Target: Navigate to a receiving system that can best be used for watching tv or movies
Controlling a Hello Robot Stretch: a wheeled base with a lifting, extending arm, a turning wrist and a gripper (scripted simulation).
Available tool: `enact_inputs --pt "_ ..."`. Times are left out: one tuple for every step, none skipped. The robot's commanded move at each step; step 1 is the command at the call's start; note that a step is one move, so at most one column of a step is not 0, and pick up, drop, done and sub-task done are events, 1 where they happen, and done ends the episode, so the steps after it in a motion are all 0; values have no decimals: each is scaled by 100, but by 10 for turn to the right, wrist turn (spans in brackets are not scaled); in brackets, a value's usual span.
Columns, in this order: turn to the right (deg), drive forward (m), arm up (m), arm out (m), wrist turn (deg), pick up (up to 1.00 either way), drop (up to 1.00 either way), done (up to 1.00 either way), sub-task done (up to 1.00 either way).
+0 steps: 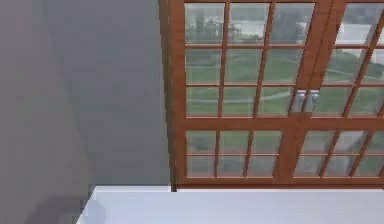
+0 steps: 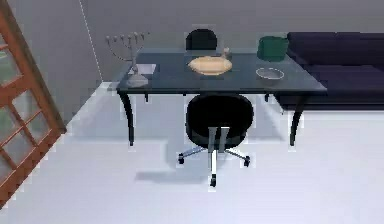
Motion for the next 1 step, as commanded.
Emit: enact_inputs --pt "450 0 0 0 0 0 0 0 0"
